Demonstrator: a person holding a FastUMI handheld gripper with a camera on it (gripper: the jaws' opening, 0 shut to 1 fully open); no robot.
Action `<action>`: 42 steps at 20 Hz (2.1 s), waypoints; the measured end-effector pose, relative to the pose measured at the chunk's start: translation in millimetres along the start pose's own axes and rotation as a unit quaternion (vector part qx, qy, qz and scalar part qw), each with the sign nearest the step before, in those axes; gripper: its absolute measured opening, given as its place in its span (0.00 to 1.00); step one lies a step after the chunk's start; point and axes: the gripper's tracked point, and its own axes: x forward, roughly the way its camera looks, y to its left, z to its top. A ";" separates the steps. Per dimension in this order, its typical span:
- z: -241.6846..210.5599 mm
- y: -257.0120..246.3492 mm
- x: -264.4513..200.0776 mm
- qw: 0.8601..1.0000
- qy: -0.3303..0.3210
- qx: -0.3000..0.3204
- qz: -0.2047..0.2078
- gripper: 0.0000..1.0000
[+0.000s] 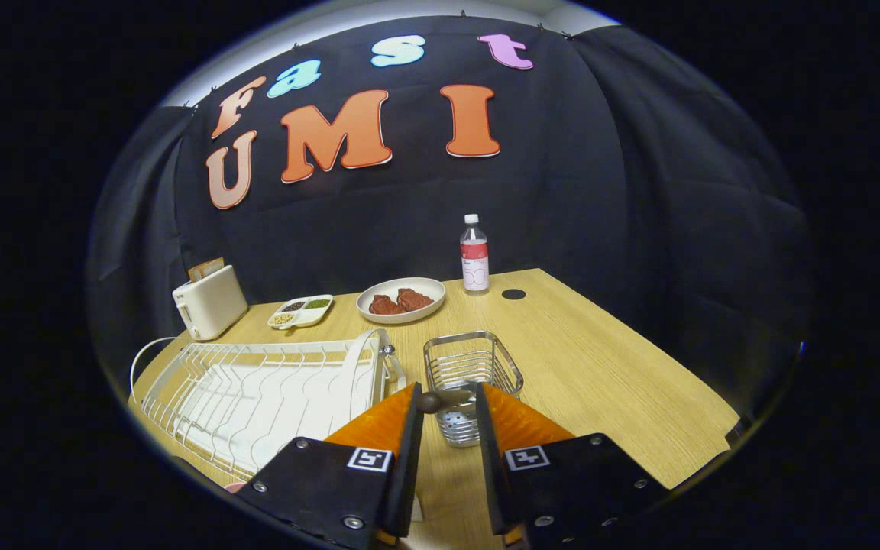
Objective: Take the plate from the dish rack, then take the spoon from the basket and place it into the plate.
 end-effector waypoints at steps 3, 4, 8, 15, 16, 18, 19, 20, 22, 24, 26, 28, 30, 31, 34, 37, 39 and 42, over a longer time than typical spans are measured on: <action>-1.1 -10.4 8.2 1.000 -0.003 -0.005 -0.018 0.31; -1.6 -11.9 9.5 1.000 -0.001 -0.003 -0.022 0.29; 9.5 -10.9 9.2 1.000 -0.022 0.002 -0.021 0.16; 49.7 -10.3 1.2 0.998 -0.054 0.010 -0.030 0.11; 56.7 -9.0 -0.9 0.998 -0.060 0.005 -0.031 0.11; 75.8 -6.0 -13.3 0.996 -0.081 -0.010 -0.031 0.11; 84.9 -2.0 -19.7 0.995 -0.091 -0.013 -0.028 0.11; 93.7 1.4 -27.0 0.995 -0.100 -0.013 -0.023 0.11; 106.1 6.0 -42.7 0.993 -0.114 -0.008 -0.016 0.11; 115.4 12.0 -60.1 0.992 -0.123 0.000 -0.007 0.11; 126.5 18.4 -74.8 0.991 -0.137 -0.001 0.003 0.11; 133.8 25.8 -92.8 0.989 -0.147 -0.005 0.015 0.11; 139.6 33.9 -108.3 0.987 -0.156 -0.009 0.028 0.11; 139.5 39.1 -115.7 0.987 -0.157 -0.012 0.035 0.11; 131.9 60.0 -133.1 0.985 -0.156 -0.022 0.071 0.11; 122.0 77.6 -146.7 0.983 -0.151 -0.031 0.102 0.11; 111.5 88.1 -151.9 0.982 -0.142 -0.036 0.117 0.11; 95.3 104.7 -158.9 0.980 -0.128 -0.040 0.144 0.11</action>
